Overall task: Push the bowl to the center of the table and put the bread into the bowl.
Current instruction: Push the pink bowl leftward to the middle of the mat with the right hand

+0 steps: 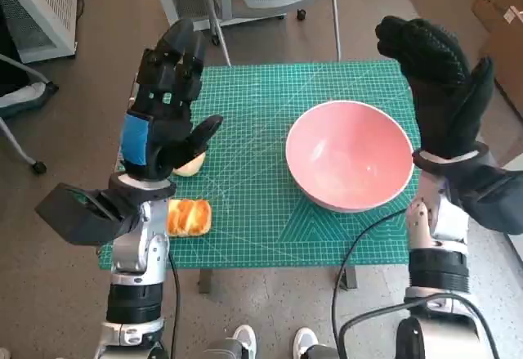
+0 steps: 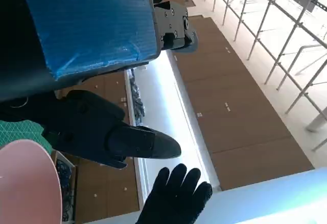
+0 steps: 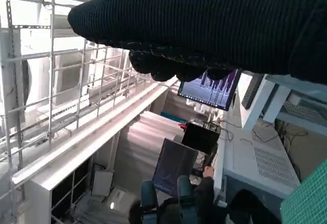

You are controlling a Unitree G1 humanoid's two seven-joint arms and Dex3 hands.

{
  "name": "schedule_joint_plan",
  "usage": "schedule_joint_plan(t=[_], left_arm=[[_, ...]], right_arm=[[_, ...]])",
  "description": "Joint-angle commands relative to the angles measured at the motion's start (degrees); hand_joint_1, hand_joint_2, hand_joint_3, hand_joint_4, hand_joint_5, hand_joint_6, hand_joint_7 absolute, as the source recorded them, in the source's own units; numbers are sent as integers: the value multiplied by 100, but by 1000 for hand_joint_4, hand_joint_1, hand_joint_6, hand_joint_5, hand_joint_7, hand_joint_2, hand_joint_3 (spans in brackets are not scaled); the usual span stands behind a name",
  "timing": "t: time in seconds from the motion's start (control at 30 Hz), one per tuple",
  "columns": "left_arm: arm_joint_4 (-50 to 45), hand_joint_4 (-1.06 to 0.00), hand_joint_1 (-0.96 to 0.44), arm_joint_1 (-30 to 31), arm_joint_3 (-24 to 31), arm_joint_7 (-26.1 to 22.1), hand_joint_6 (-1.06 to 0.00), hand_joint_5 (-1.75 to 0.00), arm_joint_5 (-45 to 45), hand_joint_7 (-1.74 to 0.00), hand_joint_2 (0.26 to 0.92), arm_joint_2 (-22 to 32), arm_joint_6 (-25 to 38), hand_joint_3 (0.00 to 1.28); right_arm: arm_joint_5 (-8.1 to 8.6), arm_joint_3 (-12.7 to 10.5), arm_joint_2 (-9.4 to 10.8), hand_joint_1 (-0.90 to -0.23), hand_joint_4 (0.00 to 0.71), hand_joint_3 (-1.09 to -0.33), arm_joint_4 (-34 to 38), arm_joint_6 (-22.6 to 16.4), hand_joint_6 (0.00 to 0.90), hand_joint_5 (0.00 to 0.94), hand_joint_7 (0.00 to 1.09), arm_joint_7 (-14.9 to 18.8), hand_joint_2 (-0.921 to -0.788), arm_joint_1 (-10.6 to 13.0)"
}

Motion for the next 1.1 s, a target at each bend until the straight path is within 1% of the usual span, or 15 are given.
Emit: schedule_joint_plan(t=[0.03, 0.17, 0.23, 0.37, 0.47, 0.53, 0.63, 0.7, 0.77, 0.83, 0.97, 1.1], left_arm=[[-53, -40, -434, -41, 15, 8, 1, -4, -10, -513, 921, -4, -72, 187], [-55, -40, -436, -21, 12, 8, 1, -4, -10, -513, 920, -8, -83, 186], [-77, -41, -436, -6, 5, 14, 1, -4, -3, -513, 920, -13, -82, 186], [-70, -41, -442, 1, -1, 31, 1, -4, 4, -514, 921, -28, -81, 185], [-75, -40, -443, 14, -3, 29, 1, -4, -6, -513, 921, -33, -77, 185], [-88, -40, -442, 33, -4, 25, 1, -4, -14, -513, 921, -38, -76, 185], [-119, -40, -438, 56, -7, 23, 1, -3, -31, -512, 921, -45, -52, 186], [-157, -40, -434, 77, -12, 27, 1, -3, -34, -512, 921, -47, -36, 187], [-160, -40, -430, 82, -15, 24, 1, -3, -40, -512, 921, -50, -23, 188], [-174, -40, -428, 99, -19, 21, 1, -3, -43, -511, 921, -54, -11, 188], [-233, -40, -426, 146, -26, 20, 1, -3, -42, -511, 921, -53, 17, 189], [-286, -39, -425, 194, -23, 9, 1, -3, -54, -510, 921, -35, 68, 190]], right_arm=[[-64, -211, -263, -464, 355, -425, 670, -141, 511, 3, 0, -65, -921, -147], [-259, -324, -436, -460, 331, -436, 1288, -311, 478, 0, 0, -332, -921, -301], [-304, -358, -487, -460, 316, -439, 1487, -375, 467, 0, 0, -400, -921, -353], [-488, -481, -733, -461, 283, -449, 2313, -364, 448, 0, 0, -842, -921, -520], [-626, -498, -830, -447, 259, -477, 2741, -343, 422, 0, 0, -1140, -921, -592], [-680, -509, -865, -437, 250, -487, 2952, -294, 414, 0, 0, -1285, -921, -620], [-775, -493, -876, -413, 241, -503, 3247, -103, 402, 0, 0, -1580, -921, -620], [-810, -499, -870, -399, 239, -512, 3330, -47, 400, 0, 1, -1669, -921, -618], [-826, -505, -824, -388, 235, -523, 3467, 151, 397, 0, 1, -1769, -921, -585], [-820, -517, -773, -380, 230, -531, 3581, 341, 392, 0, 0, -1820, -921, -540], [-829, -534, -712, -375, 225, -537, 3692, 545, 384, 0, 0, -1819, -921, -465], [-919, -495, -613, -362, 229, -535, 3823, 842, 380, 3, 0, -1897, -921, -360]])
